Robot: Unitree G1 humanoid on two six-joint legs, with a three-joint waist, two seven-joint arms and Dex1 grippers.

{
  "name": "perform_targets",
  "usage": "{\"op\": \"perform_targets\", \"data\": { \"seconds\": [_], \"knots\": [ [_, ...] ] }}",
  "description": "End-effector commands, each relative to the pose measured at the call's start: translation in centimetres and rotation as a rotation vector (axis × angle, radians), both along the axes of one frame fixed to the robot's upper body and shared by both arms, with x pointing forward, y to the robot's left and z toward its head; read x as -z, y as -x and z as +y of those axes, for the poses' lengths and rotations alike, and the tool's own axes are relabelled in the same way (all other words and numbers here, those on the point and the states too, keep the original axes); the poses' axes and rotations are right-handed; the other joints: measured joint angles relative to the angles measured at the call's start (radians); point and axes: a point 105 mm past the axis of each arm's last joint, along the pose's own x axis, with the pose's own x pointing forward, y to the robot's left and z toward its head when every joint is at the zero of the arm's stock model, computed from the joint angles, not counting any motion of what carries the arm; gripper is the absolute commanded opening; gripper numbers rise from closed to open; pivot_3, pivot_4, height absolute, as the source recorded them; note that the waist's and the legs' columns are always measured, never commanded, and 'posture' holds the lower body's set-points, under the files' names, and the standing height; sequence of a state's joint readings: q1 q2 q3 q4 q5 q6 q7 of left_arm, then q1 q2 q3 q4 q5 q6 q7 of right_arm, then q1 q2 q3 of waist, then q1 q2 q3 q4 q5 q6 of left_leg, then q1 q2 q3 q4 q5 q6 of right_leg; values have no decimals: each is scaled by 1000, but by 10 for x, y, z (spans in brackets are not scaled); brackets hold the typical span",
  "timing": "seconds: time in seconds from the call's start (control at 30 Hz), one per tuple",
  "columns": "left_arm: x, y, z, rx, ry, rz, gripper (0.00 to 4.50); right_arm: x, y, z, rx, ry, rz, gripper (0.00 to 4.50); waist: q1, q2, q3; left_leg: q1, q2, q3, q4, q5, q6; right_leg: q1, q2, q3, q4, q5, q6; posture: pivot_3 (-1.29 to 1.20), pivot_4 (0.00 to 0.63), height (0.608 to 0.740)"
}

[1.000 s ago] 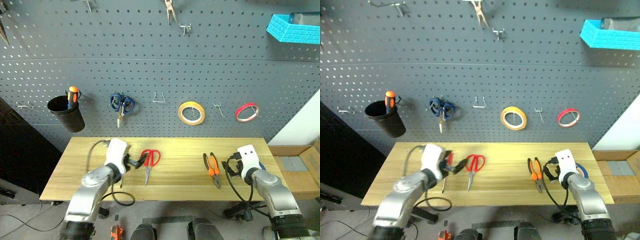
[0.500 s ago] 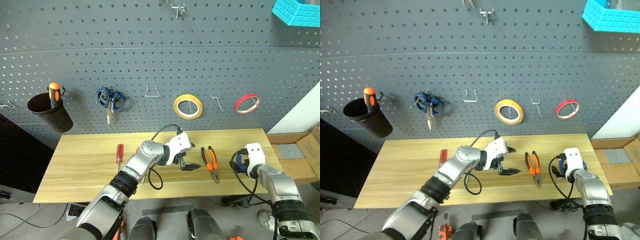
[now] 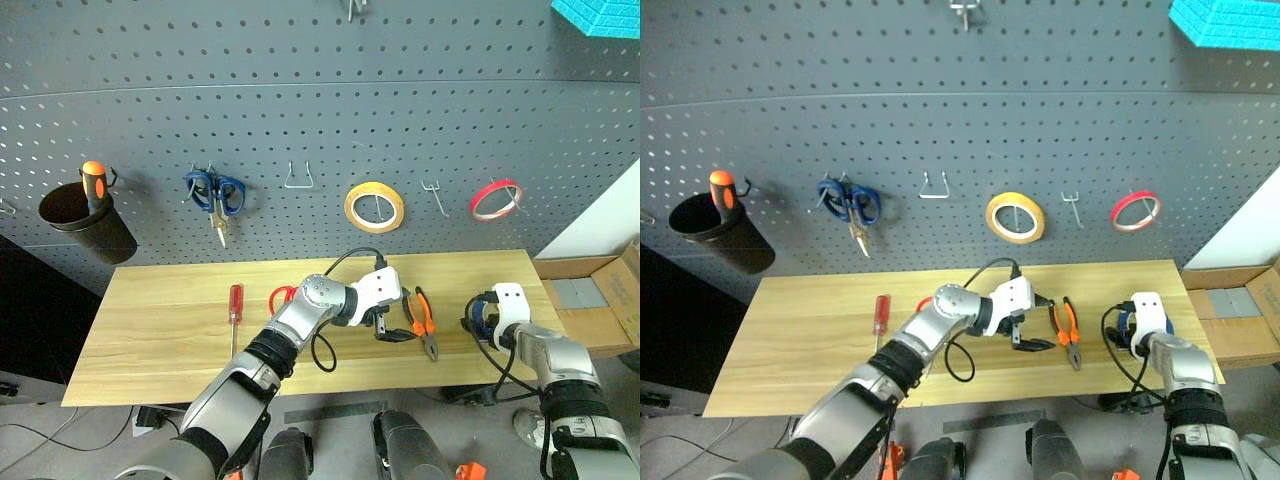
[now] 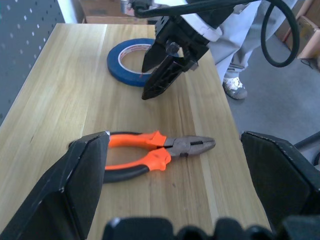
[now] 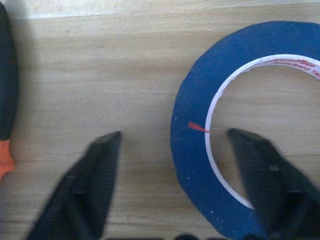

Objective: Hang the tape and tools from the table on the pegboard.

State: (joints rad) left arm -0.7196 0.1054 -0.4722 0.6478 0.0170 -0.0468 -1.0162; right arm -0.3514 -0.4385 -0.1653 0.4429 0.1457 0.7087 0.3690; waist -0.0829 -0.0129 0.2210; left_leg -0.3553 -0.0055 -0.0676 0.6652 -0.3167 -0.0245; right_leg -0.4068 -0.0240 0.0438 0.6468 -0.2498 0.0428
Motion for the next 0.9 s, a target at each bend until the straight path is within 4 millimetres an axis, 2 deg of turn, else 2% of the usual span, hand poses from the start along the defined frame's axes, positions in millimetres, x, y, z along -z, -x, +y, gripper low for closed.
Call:
{"op": "perform_targets", "data": {
  "seconds": [0.03, 0.13, 0.2, 0.33, 0.43, 0.5, 0.63, 0.77, 0.9],
  "knots": [
    [-11, -4, -5, 9, 28, -39, 4500, -2, -1, -6, 12, -7, -4, 1897, -1, 0, 0, 0, 0, 0, 0, 0, 0, 0, 0, 0, 0, 0, 0, -102, 246, 740],
    [-13, -11, -4, -23, 28, -66, 4500, -2, -2, -5, 2, -1, -7, 806, -1, 0, 0, 0, 0, -1, 0, 0, 0, 0, 0, 0, 0, 0, 0, -99, 236, 740],
    [-16, -15, -4, -47, 40, -67, 4500, -3, -4, -6, -5, 14, -10, 353, -1, 0, 0, 0, 0, -1, 0, 0, 0, 0, 0, 0, 0, 0, 0, -97, 233, 740],
    [-19, -19, -2, -77, 57, -79, 4500, -7, -7, -8, -24, 66, -40, 353, -1, 1, 0, 0, 0, -2, 0, 0, 0, 0, 0, 0, 0, 0, 1, -97, 211, 740],
    [-15, -16, 10, -79, 31, -95, 4500, -13, -1, -5, -97, 189, -100, 353, 0, 3, -2, 0, 0, -2, 0, 0, 0, -1, 0, 0, 0, 0, 1, -105, 190, 740],
    [-18, -13, 18, -106, 61, -63, 4500, -24, 4, 8, -199, 294, -201, 353, 0, 7, -5, -3, 0, -3, 0, 0, -1, -4, 0, 0, 1, 0, 1, -112, 179, 740],
    [-38, -1, 39, -211, 171, 36, 4500, -52, 22, 49, -380, 443, -433, 353, -6, 9, -7, -14, 1, 0, 1, 3, -5, -19, -5, 3, 12, -2, 4, -122, 150, 740],
    [-48, 20, 70, -320, 192, 94, 4500, -75, 35, 87, -482, 589, -659, 353, -7, 9, -13, -13, -1, 2, 7, 3, -6, -18, -8, 5, 15, -2, 5, -120, 128, 740],
    [-57, 23, 93, -461, 214, 101, 4500, -90, 36, 109, -544, 663, -818, 353, 0, 7, -26, -9, -2, 0, 13, 3, -6, -12, -8, 4, 16, -1, 7, -116, 116, 740]
  ]
}}
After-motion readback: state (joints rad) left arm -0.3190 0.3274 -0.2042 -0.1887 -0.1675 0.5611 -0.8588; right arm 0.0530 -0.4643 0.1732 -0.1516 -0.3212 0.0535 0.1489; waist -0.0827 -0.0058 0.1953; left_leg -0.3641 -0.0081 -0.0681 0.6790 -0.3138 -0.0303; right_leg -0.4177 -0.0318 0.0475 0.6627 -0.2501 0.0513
